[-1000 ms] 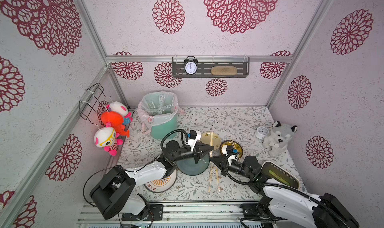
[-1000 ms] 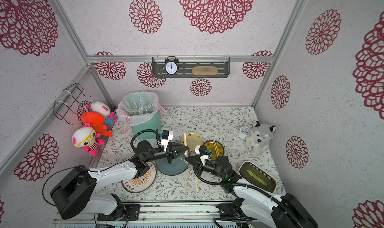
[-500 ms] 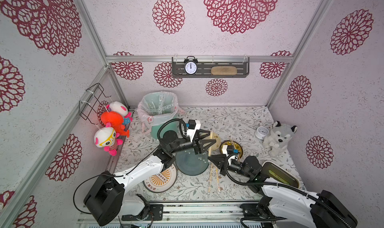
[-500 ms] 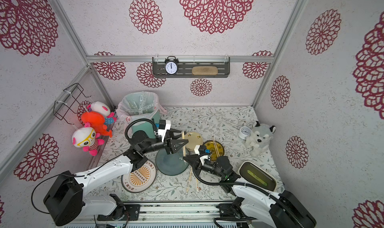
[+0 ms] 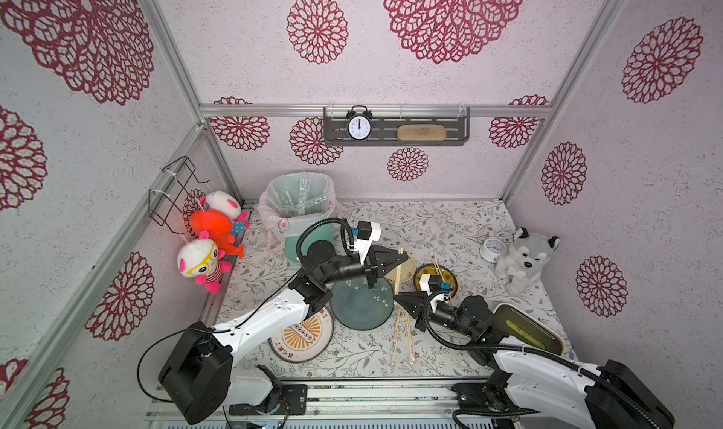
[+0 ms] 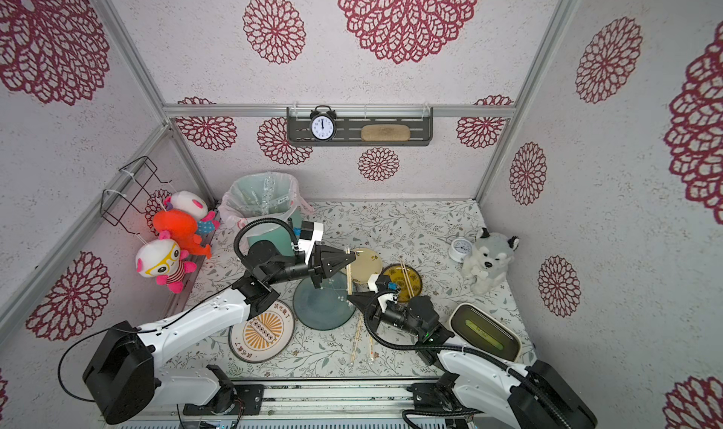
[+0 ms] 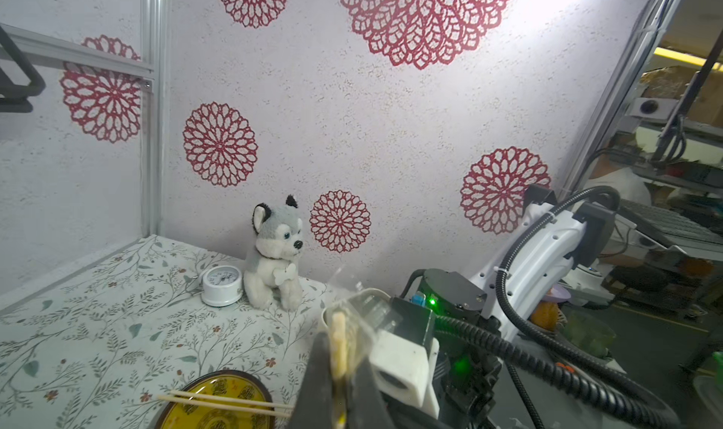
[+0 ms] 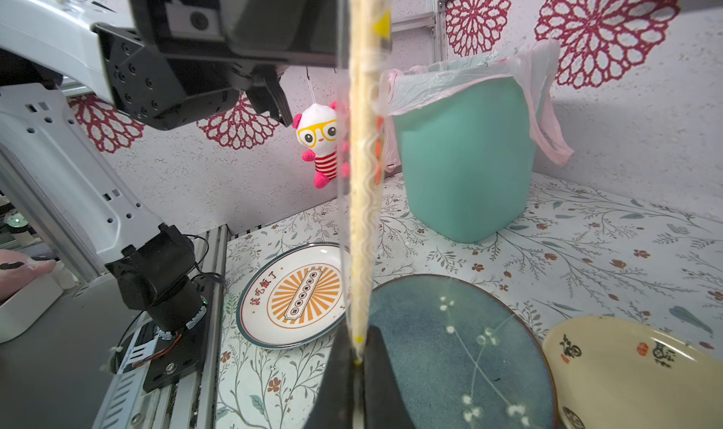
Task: Remove the packaging of disposable chopsticks
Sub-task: Remove the packet bag from the disposable chopsticks.
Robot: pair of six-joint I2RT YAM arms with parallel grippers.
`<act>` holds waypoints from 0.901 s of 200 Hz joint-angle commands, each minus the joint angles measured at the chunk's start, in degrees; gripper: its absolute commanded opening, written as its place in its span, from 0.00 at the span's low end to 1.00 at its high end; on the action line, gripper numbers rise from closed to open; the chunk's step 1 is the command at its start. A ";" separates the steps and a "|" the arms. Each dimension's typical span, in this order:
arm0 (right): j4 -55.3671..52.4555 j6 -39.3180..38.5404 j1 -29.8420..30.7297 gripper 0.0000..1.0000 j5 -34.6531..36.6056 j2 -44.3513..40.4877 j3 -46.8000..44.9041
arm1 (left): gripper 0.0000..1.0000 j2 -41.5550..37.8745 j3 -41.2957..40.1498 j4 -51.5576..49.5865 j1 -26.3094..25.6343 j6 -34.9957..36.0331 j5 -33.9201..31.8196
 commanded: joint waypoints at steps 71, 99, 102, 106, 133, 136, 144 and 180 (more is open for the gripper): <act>-1.50 -2.88 -0.41 0.00 -2.83 -4.71 5.53 | 0.00 6.06 -16.94 10.85 -3.92 -1.66 0.39; -1.25 -2.93 -0.51 0.00 -3.24 -5.82 6.32 | 0.00 7.00 -17.90 10.12 -4.90 -0.84 1.22; -1.05 -2.80 -0.51 0.00 -3.36 -5.88 6.34 | 0.00 7.47 -17.86 10.68 -5.16 -0.97 1.95; -0.93 -2.78 -0.51 0.00 -3.39 -6.03 6.33 | 0.00 7.96 -17.79 11.41 -5.54 -1.14 2.57; -0.20 -2.94 -0.56 0.00 -2.60 -7.65 6.11 | 0.03 8.47 -18.69 12.07 -5.89 -1.72 0.09; -0.27 -2.95 -0.64 0.00 -2.60 -7.84 6.15 | 0.03 8.36 -18.61 11.31 -5.89 -1.48 0.05; -0.71 -3.03 -0.60 0.00 -2.67 -8.14 6.41 | 0.04 8.31 -18.11 9.47 -5.89 -0.94 0.05; -1.87 -3.24 -0.60 0.00 -2.28 -9.06 6.94 | 0.08 8.66 -18.25 7.92 -6.03 -0.73 0.29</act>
